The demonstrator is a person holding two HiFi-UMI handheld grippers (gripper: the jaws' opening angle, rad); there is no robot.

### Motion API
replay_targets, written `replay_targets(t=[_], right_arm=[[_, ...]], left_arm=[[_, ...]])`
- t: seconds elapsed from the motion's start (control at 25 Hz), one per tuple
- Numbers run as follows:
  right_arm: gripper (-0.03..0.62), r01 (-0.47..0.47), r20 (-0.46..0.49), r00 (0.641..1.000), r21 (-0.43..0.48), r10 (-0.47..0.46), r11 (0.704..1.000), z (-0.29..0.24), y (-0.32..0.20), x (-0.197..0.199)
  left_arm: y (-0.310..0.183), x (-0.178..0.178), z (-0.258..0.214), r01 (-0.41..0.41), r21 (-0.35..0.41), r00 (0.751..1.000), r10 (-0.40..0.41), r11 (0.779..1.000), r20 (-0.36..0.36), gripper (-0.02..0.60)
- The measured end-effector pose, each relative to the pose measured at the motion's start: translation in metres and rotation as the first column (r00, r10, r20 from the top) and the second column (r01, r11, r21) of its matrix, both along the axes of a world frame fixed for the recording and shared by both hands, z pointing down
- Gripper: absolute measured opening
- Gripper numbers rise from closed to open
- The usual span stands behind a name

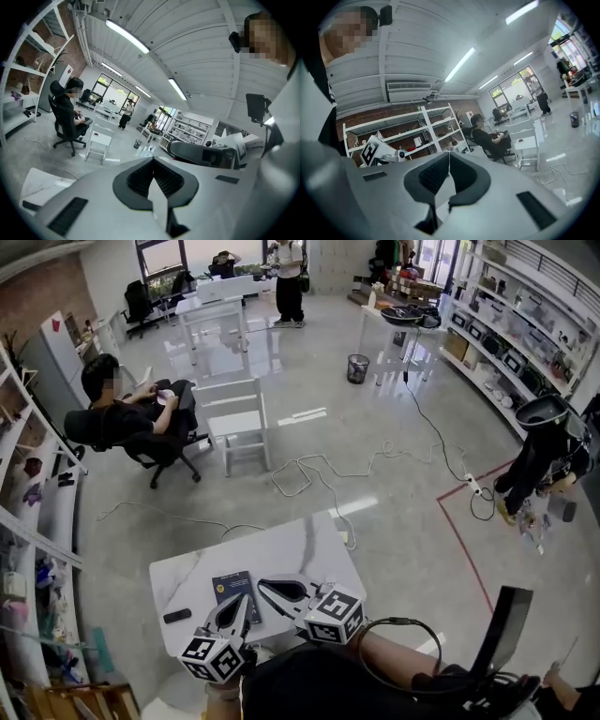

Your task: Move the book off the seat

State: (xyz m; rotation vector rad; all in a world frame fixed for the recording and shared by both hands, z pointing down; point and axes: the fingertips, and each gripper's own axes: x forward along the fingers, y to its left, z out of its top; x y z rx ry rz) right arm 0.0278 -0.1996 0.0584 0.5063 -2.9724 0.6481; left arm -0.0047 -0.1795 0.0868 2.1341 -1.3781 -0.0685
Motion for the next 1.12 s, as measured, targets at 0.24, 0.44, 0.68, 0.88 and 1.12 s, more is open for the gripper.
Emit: replay_targets(t=[0.24,0.44,0.68,0.88,1.12], right_arm=[[0.013,-0.058,0.034,0.998,0.029,0.057,0.998,-0.02,-0.007,0.008],[0.013,-0.089,0.039,0.995,0.017,0.088,0.996,-0.019,-0.006,0.016],[0.014,-0.08,0.028,0.996,0.007,0.08,0.997,-0.012,0.007,0.013],[0.012,-0.064,-0.009,0.998,0.033,0.064,0.997,-0.009,0.015,0.009],[0.012,-0.087,-0.001,0.996,-0.017,0.087,0.996,-0.004,0.013,0.012]], left_arm=[[-0.011,0.014,-0.025,-0.073,0.042,0.997,0.072,0.996,0.018,0.005],[-0.014,0.023,-0.033,-0.1,0.061,0.995,0.098,0.993,0.027,0.005],[-0.005,0.022,-0.031,-0.103,0.059,0.995,0.101,0.993,0.024,0.005],[0.002,0.02,-0.027,-0.096,0.041,0.995,0.095,0.995,0.028,0.005],[0.008,0.011,-0.022,-0.064,0.028,0.998,0.064,0.998,0.013,0.005]])
